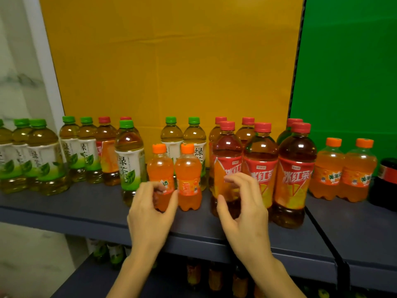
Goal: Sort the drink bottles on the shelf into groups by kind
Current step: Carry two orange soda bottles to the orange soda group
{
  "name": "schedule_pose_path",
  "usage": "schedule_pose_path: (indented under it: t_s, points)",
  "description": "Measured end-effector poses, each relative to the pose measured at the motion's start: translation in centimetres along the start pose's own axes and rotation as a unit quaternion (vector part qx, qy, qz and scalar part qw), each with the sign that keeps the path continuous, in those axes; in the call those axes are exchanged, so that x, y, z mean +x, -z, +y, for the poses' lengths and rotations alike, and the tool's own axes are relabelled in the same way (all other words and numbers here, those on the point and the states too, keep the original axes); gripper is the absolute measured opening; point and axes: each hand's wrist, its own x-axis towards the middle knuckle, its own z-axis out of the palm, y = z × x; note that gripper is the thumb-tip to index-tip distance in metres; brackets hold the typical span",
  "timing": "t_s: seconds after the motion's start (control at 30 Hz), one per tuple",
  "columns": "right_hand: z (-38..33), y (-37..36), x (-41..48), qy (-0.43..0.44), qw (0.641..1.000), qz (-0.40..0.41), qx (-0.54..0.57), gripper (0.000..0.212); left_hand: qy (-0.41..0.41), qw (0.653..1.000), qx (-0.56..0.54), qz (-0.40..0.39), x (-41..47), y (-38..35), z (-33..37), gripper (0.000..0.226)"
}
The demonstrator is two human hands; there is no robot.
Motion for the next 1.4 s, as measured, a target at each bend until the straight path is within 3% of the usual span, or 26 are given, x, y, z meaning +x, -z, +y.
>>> schedule_pose_path:
  t_s: [0.1,0.23,0.4,0.57,0.7,0.9,1.1,1.4]
  points:
    - [-1.2,-3.0,0.9,-0.021,0.998,-0.054,0.032,0.044,0.013,1.0,-0.004,-0.017,1.9,0.5,-2.1,0.05]
    - [-2.1,-6.6,1.7,-0.087,0.991,-0.087,0.05,0.071,0.024,0.993,-0.048,-0.107,3.8,-0.1,-4.2,0.088]
    - [-2.1,-9.8,2.0,-0.183,0.976,-0.079,0.082,0.094,0.068,0.97,-0.119,-0.2,4.5,-1.3,-5.3,0.102]
    - [-0.9,-11.0,3.2,-0.3,0.938,-0.067,0.158,0.083,0.189,0.914,-0.27,-0.237,5.2,-2.1,-5.8,0.075]
    - [0.0,-11.3,3.6,-0.358,0.911,-0.061,0.195,0.066,0.199,0.907,-0.28,-0.244,5.3,-2.6,-6.6,0.056]
    - [-0.7,-11.0,2.3,-0.326,0.931,-0.012,0.166,0.056,0.188,0.903,-0.308,-0.234,5.0,-1.5,-6.3,0.077]
    - [-3.3,-9.0,0.3,-0.304,0.931,-0.003,0.204,0.051,0.171,0.9,-0.342,-0.209,4.2,0.7,-4.5,0.044]
    - [-4.2,1.8,-3.3,-0.308,0.919,0.071,0.235,0.059,0.177,0.852,-0.444,-0.215,1.5,1.1,4.0,0.055]
